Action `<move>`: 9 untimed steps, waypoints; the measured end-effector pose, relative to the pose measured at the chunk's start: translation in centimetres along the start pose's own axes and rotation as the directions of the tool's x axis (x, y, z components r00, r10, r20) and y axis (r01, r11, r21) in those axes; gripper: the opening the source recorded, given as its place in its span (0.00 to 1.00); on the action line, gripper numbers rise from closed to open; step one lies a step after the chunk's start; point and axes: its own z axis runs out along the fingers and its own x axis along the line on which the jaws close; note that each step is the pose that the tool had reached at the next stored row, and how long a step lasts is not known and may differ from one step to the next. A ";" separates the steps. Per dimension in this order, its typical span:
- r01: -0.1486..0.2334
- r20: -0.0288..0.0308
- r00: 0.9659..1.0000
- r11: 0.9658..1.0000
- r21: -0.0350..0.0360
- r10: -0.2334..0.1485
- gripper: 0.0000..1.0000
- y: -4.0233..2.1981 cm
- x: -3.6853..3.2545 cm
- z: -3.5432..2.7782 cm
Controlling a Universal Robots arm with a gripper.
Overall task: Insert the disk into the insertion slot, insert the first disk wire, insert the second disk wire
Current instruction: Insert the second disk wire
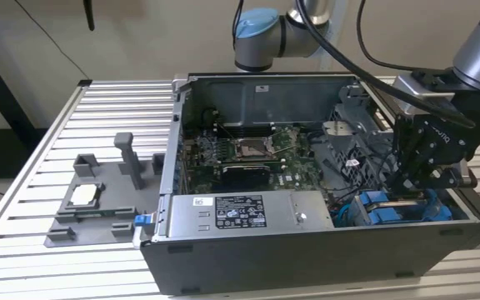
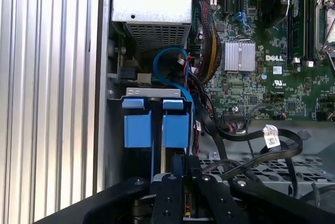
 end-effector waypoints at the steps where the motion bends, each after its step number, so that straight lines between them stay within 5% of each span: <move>1: -0.002 0.000 1.000 1.000 0.000 0.002 0.16 0.00 0.01 0.06; 9: -0.008 0.000 1.000 1.000 0.000 0.008 0.16 -0.03 0.02 0.30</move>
